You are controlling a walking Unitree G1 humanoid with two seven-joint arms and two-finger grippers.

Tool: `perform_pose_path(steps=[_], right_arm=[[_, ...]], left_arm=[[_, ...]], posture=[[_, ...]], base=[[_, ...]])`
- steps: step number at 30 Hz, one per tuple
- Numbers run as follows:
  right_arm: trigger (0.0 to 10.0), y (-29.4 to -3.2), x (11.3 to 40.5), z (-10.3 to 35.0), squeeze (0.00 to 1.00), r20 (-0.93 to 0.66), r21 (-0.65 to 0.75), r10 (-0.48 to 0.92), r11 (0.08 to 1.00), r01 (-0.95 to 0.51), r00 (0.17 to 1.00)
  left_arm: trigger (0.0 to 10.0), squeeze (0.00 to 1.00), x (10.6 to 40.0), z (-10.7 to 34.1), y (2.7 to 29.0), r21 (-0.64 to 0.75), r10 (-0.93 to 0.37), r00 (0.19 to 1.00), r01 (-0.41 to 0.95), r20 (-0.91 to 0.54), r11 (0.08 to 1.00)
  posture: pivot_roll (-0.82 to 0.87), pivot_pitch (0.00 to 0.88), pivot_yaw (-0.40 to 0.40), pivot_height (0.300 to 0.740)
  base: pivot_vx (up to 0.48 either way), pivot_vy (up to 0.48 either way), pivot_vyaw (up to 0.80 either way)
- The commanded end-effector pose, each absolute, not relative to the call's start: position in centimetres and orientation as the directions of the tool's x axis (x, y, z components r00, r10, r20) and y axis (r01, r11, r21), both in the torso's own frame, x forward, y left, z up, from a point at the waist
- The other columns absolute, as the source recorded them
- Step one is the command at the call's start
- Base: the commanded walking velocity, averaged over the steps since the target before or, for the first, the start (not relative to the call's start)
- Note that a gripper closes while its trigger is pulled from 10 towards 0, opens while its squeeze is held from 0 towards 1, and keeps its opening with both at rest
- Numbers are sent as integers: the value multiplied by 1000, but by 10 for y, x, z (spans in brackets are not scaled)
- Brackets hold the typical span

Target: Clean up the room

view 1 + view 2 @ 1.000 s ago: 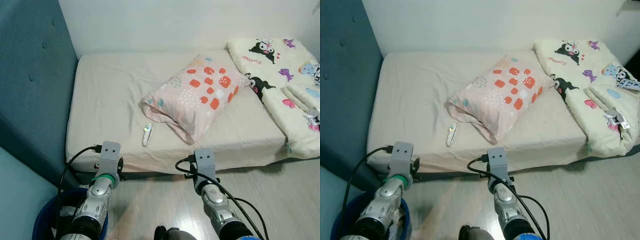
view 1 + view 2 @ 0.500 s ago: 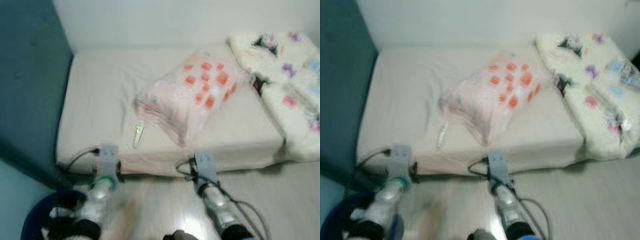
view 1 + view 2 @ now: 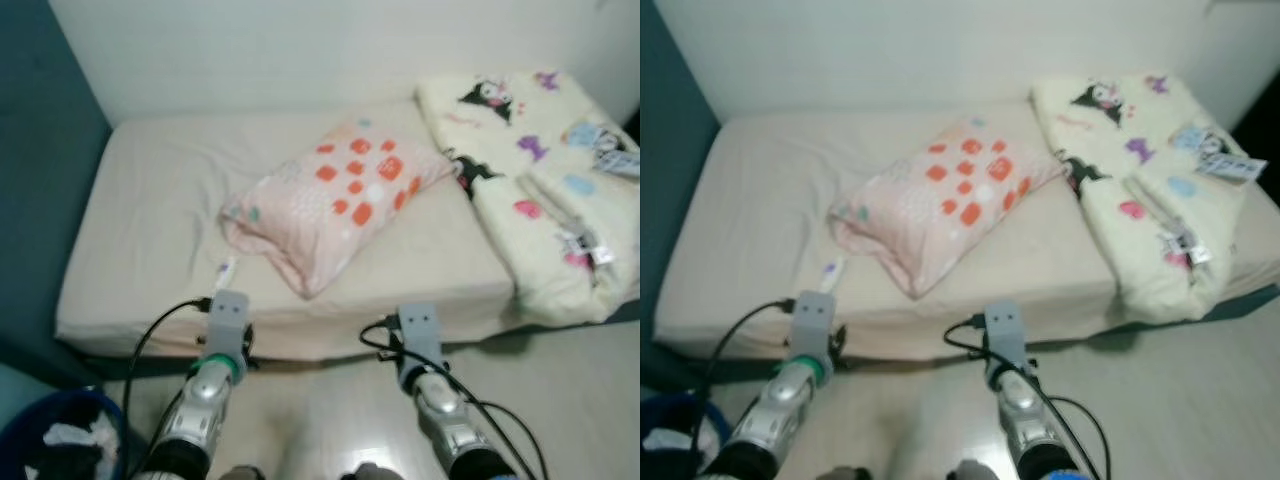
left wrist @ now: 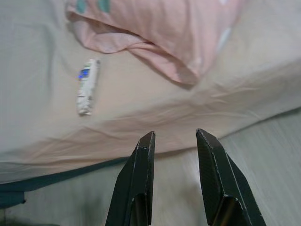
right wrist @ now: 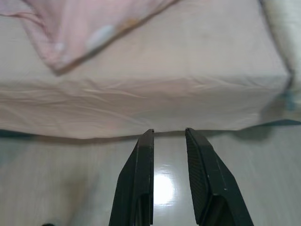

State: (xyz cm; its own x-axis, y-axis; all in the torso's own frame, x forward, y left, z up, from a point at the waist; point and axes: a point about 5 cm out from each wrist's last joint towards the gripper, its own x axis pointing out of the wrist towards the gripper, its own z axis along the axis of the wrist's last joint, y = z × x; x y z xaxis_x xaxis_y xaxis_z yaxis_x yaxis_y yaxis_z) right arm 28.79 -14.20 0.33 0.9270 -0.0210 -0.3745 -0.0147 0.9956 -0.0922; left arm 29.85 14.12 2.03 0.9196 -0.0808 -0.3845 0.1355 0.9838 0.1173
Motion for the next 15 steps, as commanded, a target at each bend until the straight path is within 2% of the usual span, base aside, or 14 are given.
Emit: perform_pose_path(steps=[1,5,15], right_arm=[[10000,-135,282,-3,0,-400,-77,-7,997,-26,916],[10000,-135,282,-3,0,-400,-78,-5,997,-28,917],[10000,-137,282,-3,0,-397,-79,-12,997,-21,918]], left_arm=[[10000,0,292,12,143,116,-83,902,145,-424,983],[10000,0,292,12,142,126,-89,903,156,-421,980],[10000,0,292,12,141,169,-92,909,174,-406,970]], posture=[[-7,57,9,740],[-7,53,10,740],[-12,41,15,740]], base=[[0,476,0],[0,477,0],[0,0,0]])
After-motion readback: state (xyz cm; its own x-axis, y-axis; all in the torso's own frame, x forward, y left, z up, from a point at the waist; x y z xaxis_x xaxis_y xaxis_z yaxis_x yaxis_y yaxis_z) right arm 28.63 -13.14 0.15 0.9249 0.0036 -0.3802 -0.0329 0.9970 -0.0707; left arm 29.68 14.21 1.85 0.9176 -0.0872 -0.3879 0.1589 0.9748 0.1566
